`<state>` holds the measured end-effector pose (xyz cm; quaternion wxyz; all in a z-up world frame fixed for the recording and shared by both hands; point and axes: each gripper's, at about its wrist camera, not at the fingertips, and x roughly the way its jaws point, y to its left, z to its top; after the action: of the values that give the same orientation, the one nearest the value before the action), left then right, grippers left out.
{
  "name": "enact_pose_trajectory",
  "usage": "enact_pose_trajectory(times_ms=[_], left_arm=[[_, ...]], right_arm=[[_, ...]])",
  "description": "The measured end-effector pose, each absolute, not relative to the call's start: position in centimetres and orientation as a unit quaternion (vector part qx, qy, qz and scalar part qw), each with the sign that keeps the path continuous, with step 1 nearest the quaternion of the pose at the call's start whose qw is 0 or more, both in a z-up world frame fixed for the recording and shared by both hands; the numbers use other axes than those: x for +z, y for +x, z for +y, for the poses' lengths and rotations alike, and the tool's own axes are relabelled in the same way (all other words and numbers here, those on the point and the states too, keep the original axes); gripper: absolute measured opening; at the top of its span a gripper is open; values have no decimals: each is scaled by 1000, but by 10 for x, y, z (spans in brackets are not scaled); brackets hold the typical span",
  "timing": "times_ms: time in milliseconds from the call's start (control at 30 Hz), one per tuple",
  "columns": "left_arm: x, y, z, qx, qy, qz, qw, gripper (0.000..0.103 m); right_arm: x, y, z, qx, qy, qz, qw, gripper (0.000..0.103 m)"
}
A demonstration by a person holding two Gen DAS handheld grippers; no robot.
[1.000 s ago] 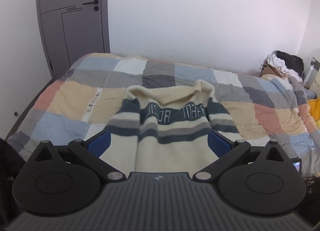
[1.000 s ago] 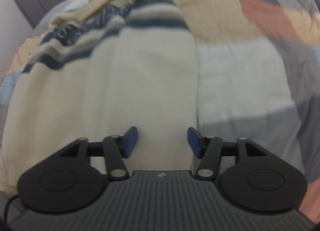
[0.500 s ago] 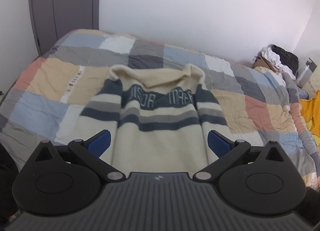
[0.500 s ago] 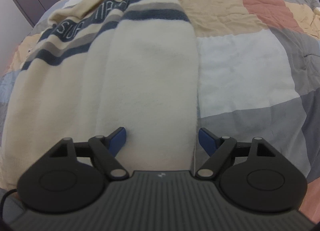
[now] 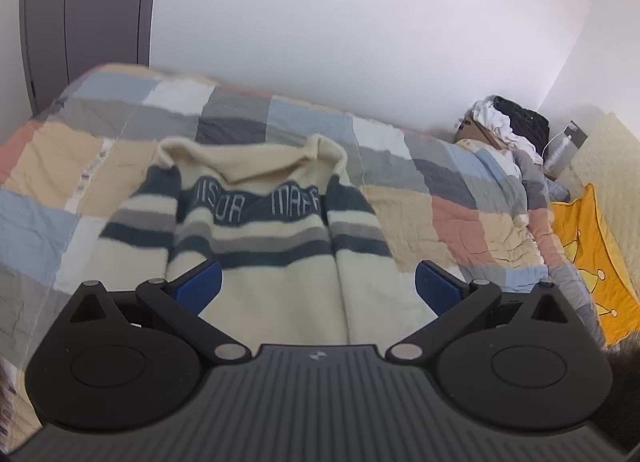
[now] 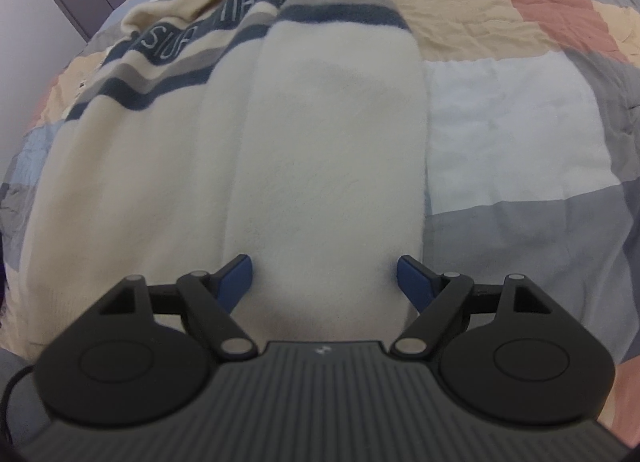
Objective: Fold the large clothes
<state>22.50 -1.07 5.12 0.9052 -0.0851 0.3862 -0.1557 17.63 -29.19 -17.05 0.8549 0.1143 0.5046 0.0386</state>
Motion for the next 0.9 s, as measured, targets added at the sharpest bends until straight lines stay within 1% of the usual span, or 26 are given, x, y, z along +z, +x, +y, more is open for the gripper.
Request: enact_pose_trajectory(times_ms=[167,233,300,333,400,500,567,900], left_arm=[[50,217,-14,-142,-77,366,916,103],[48,221,-10,-138,-94,376,911,103],[43,222,-6,-133,-106,378,910,103],[40,222,-5,-130,-106,378,911,103],[32,225,-5,-119,-107,389,907,103],[18,226,-6,-110,-105,402,903,103],[9,227,-8,-97,-98,408,903,103],[-55,246,-25,-77,-64,409,907,103]], right_arm=[[-184,183,-290,56,116,497,858,83],[-186,183,-289,62,117,492,861,80],[-188,184,-292,71,130,493,857,64],[-187,184,-293,75,134,492,857,59],[-181,183,-296,78,136,486,860,36],[-172,181,-309,79,151,480,860,22],[-164,179,-320,75,156,472,864,16],[-106,194,-408,-24,108,366,924,14]])
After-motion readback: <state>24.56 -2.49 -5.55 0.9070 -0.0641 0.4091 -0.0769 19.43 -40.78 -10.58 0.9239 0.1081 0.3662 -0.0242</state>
